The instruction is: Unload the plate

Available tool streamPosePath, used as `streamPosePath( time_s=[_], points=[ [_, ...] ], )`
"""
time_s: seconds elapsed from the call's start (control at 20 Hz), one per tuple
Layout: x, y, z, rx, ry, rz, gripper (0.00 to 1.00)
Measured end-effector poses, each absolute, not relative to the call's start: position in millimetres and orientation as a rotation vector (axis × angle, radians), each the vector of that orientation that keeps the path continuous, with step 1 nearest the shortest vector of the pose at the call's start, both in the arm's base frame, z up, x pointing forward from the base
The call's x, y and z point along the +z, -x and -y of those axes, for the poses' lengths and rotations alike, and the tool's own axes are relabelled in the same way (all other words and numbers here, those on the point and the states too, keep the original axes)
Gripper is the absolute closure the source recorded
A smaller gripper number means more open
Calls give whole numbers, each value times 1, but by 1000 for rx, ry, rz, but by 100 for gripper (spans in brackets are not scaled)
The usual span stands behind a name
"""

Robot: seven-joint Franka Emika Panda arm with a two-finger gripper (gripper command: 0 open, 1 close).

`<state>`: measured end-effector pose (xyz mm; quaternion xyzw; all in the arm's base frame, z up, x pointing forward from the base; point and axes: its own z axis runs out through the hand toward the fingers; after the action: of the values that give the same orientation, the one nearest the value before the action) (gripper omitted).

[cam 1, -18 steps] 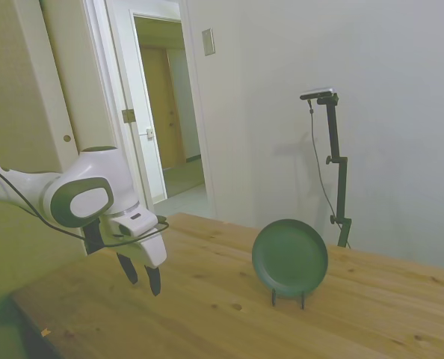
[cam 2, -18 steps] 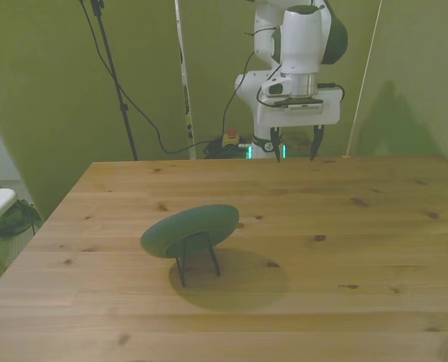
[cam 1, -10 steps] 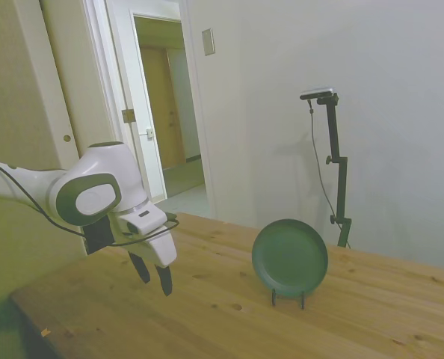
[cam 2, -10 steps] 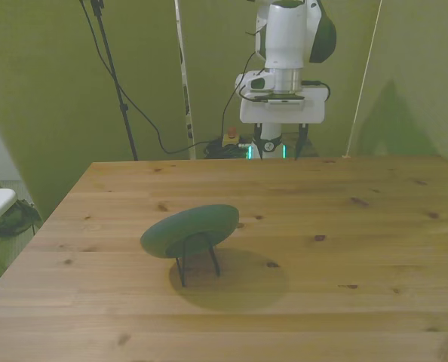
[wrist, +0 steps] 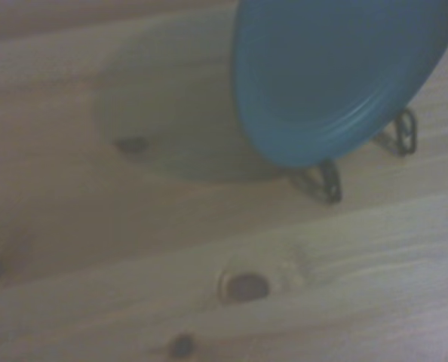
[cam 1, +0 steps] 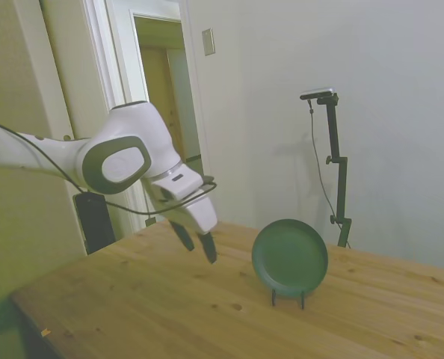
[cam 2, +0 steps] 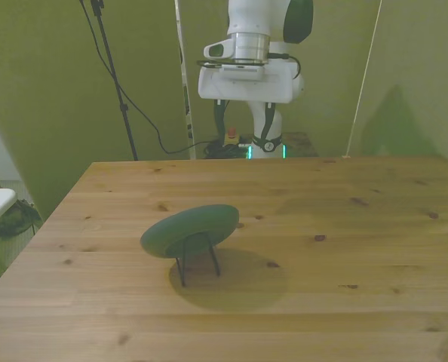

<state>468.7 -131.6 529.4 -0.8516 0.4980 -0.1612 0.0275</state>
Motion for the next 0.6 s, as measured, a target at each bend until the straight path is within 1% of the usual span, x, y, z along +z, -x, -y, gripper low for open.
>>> streamPosePath(
  time_s=[0.2,0.25,0.3,0.6],
  points=[
    [547,-501,165,-552,2587,-1581,0],
    [551,-507,167,-561,2589,-1572,0],
    [556,-516,156,-572,2602,-1535,0],
    [559,-528,151,-710,2515,-1463,0]
  ],
)
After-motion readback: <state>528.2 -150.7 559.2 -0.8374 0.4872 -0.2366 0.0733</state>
